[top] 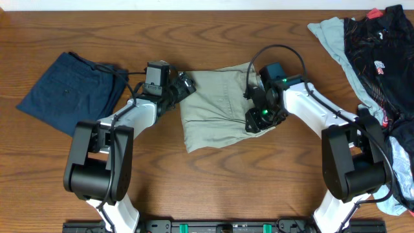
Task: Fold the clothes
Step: 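Lift the folded shorts with the left gripper and place them on the navy garment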
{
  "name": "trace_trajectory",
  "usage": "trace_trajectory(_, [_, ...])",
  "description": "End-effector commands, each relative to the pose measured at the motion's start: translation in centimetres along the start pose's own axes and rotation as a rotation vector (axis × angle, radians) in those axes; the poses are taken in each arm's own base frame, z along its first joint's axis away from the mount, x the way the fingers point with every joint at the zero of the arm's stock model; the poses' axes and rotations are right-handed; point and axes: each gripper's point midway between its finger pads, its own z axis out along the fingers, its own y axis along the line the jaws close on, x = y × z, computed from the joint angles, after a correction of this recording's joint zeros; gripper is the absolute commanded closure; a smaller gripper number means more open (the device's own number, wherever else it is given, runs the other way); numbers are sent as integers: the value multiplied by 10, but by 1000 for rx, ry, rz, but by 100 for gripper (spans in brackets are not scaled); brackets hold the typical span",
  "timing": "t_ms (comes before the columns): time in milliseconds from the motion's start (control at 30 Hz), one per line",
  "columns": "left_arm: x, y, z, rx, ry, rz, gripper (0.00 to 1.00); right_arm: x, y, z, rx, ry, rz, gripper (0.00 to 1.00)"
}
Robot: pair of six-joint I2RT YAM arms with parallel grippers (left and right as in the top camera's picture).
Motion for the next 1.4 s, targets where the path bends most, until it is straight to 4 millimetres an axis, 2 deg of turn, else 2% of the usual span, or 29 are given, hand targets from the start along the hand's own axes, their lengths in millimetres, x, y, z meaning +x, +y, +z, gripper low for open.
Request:
trace_trajectory(0, [6, 4, 12, -7, 28, 8, 7, 6, -28, 3, 124, 10, 104, 51])
trace_trajectory(200, [5, -3, 19, 23, 11, 24, 9, 5, -27, 3, 124, 6, 96, 51])
trace_trajectory(367, [9, -13, 20, 47, 9, 45, 41, 4, -26, 4, 124, 5, 95, 51])
trace_trajectory(500, [15, -18, 21, 51, 20, 61, 88, 5, -26, 3, 125, 6, 115, 53])
trace_trajectory(533, [15, -18, 21, 52, 20, 61, 94, 5, -26, 3, 124, 4, 124, 55])
trace_trajectory(633, [10, -18, 20, 54, 10, 114, 94, 1, -28, -3, 125, -8, 166, 54])
trace_trajectory(700, [1, -19, 17, 57, -7, 148, 94, -7, -31, -13, 126, -34, 194, 52])
trace_trajectory(800, [-33, -26, 3, 71, -73, 170, 94, -19, -36, -36, 128, -74, 212, 51])
trace_trajectory(900, [-86, -32, -19, 85, -170, 143, 94, -28, -39, -60, 130, -117, 225, 50])
trace_trajectory(933, [-115, -33, -33, 88, -221, 125, 94, -32, -40, -67, 132, -134, 228, 49])
trace_trajectory(967, [-128, -32, -39, 88, -243, 116, 94, -33, -40, -71, 132, -141, 228, 49])
trace_trajectory(1033, [-170, -28, -63, 84, -319, 86, 94, -37, -40, -77, 133, -158, 227, 48])
trace_trajectory(1100, [-213, -21, -92, 80, -402, 58, 94, -37, -39, -78, 133, -160, 226, 48])
trace_trajectory(1200, [-263, -6, -135, 67, -508, 22, 94, -34, -39, -78, 133, -147, 226, 48])
trace_trajectory(1267, [-291, 9, -166, 48, -569, -8, 94, -33, -39, -78, 133, -144, 226, 48])
trace_trajectory(1367, [-313, 38, -202, -1, -608, -64, 94, -34, -39, -78, 133, -148, 225, 48])
